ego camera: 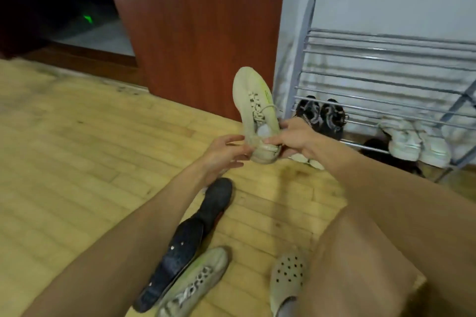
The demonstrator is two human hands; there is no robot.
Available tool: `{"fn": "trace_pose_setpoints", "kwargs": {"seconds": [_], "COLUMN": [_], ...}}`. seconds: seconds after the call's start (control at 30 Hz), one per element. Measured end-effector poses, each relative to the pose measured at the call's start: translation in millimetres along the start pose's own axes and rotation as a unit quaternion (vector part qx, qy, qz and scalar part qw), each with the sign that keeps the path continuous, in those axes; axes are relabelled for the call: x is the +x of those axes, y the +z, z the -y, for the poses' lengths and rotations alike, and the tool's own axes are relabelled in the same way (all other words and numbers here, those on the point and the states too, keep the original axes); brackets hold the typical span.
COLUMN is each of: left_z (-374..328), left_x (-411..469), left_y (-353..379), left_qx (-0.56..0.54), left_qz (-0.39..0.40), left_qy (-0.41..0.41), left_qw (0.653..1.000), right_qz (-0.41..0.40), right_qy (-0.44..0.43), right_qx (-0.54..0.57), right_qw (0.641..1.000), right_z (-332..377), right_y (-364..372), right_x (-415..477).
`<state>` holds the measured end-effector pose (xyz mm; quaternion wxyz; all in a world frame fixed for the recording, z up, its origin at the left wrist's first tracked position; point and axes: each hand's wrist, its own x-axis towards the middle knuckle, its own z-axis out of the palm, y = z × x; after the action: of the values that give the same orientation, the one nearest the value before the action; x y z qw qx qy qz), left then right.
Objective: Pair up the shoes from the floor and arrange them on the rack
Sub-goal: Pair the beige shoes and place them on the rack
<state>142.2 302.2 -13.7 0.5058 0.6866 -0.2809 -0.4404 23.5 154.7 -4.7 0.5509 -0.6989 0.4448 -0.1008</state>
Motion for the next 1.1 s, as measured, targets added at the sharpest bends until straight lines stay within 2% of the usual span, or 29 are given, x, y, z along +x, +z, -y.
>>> {"fn": "trace_pose_setpoints", "kwargs": {"seconds": [0.17,0.3,0.4,0.57,0.63,0.73,0.83,0.87,0.93,1.0,1.1], "left_z": [80,147,185,254,276,311,338,341,348,355,364], "left_x": [2,-3,-6,-17,-32,-55,-81,-90,-104,-112,-114], "left_y": [-48,-59,-65,-63,-57,-57,-58,-53,-46,-42,-48], "left_qx": [0.016,0.123,0.302,0.42,0.419,0.332,0.316,0.308,0.299,0.329,0.34], "left_qz": [-0.028,-0.037,-0.012,0.015,0.003,-0.048,-0.123,-0.146,-0.189,-0.188,-0.199], "left_qy": [-0.095,-0.174,-0.198,-0.249,-0.277,-0.346,-0.42,-0.425,-0.381,-0.346,-0.369], "left_qw": [0.995,0.976,0.932,0.872,0.865,0.876,0.842,0.838,0.854,0.858,0.842], "right_qz": [-0.028,-0.005,0.019,0.037,0.069,0.097,0.101,0.103,0.102,0.1,0.115], "right_qy": [0.065,0.116,0.122,0.146,0.156,0.169,0.194,0.205,0.224,0.24,0.254], "right_qx": [0.006,0.083,0.132,0.087,0.105,0.091,0.051,0.045,0.043,0.05,0.075], "right_qw": [0.997,0.99,0.983,0.985,0.98,0.977,0.974,0.972,0.968,0.964,0.958], "right_z": [-33,-64,-89,-119,-124,-136,-148,-151,-157,-160,-154], "right_y": [68,105,122,128,128,131,134,134,136,141,152], "right_x": [14,18,13,4,1,-8,-14,-16,-19,-20,-21]}}
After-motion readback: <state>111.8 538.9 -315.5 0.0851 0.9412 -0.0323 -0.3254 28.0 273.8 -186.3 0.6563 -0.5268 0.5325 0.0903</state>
